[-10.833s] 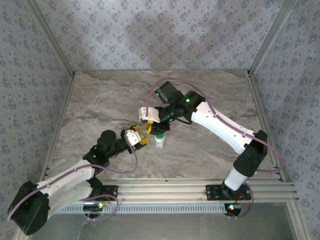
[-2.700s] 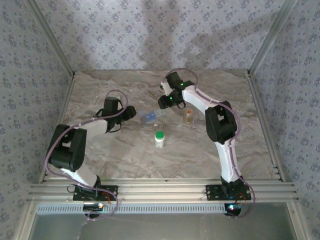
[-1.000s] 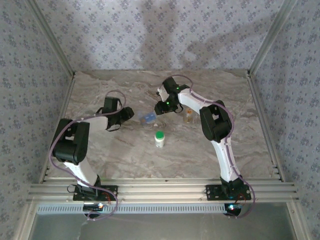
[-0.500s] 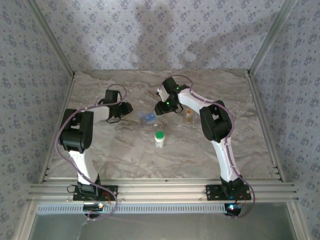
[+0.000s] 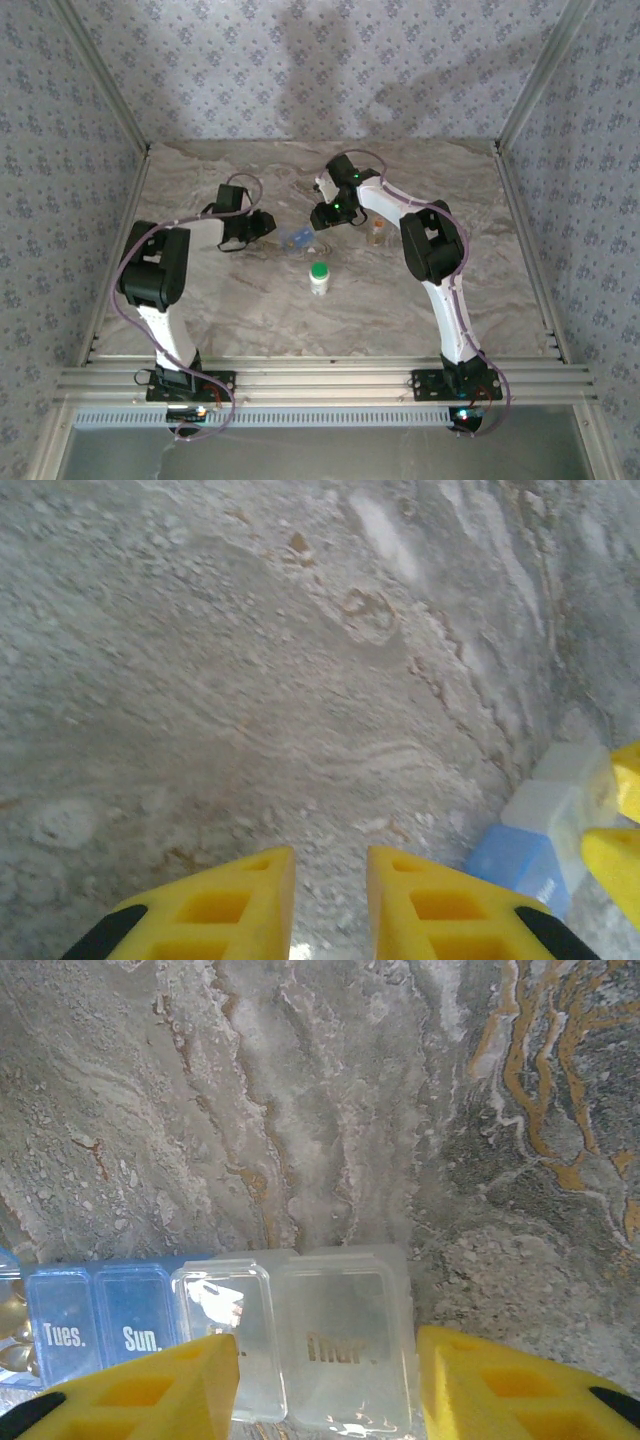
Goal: Sort the pills into containers
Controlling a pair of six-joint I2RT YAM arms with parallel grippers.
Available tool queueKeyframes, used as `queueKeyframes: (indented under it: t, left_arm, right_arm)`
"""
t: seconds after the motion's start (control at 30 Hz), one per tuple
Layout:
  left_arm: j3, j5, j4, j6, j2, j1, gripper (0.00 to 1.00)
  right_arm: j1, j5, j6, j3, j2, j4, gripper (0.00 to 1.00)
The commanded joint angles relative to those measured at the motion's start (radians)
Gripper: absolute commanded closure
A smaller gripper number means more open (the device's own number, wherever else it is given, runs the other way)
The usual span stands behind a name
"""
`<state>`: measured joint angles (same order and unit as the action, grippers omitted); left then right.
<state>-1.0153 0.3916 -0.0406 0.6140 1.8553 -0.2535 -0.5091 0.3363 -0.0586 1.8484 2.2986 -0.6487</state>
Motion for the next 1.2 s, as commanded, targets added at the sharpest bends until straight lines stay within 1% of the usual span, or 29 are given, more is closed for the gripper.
queueKeyframes:
  t: [0.0, 0.23, 0.37, 0.53, 0.63, 0.73, 0.83, 0.9, 1.03, 1.17]
  left_arm:
    - [0.025, 0.057, -0.028, 0.008, -0.058, -0.038, 0.73]
    - [0.053, 0.06, -0.027, 0.012, -0.097, -0.088, 0.74]
    - [0.054, 0.036, 0.001, -0.003, -0.096, -0.113, 0.75]
    - [0.047, 0.02, 0.012, -0.003, -0.091, -0.129, 0.78]
    - [0.029, -0.003, 0.048, -0.02, -0.094, -0.149, 0.81]
    - [-0.001, -0.082, 0.127, -0.072, -0.097, -0.186, 0.83]
    - [-0.033, -0.212, 0.215, -0.135, -0.088, -0.232, 0.84]
    - [-0.043, -0.266, 0.245, -0.153, -0.074, -0.245, 0.85]
    - [-0.063, -0.32, 0.271, -0.175, -0.048, -0.263, 0.86]
    - [-0.084, -0.374, 0.303, -0.195, -0.026, -0.299, 0.88]
  right_arm:
    - [-0.005, -0.034, 0.005, -0.005, 0.032, -0.051, 0.49]
    - [-0.004, -0.036, 0.0, -0.006, 0.035, -0.051, 0.49]
    - [-0.004, -0.037, 0.001, -0.007, 0.035, -0.051, 0.49]
    - [-0.006, -0.039, 0.001, -0.008, 0.039, -0.048, 0.49]
    - [-0.006, -0.039, 0.002, -0.011, 0.04, -0.049, 0.49]
    - [-0.006, -0.044, 0.003, -0.015, 0.039, -0.048, 0.49]
    - [-0.008, -0.048, 0.005, -0.019, 0.039, -0.047, 0.49]
    - [-0.008, -0.049, 0.004, -0.02, 0.039, -0.046, 0.49]
    - [-0.007, -0.051, 0.006, -0.019, 0.043, -0.043, 0.49]
    - [-0.011, -0.07, 0.006, -0.021, 0.046, -0.043, 0.49]
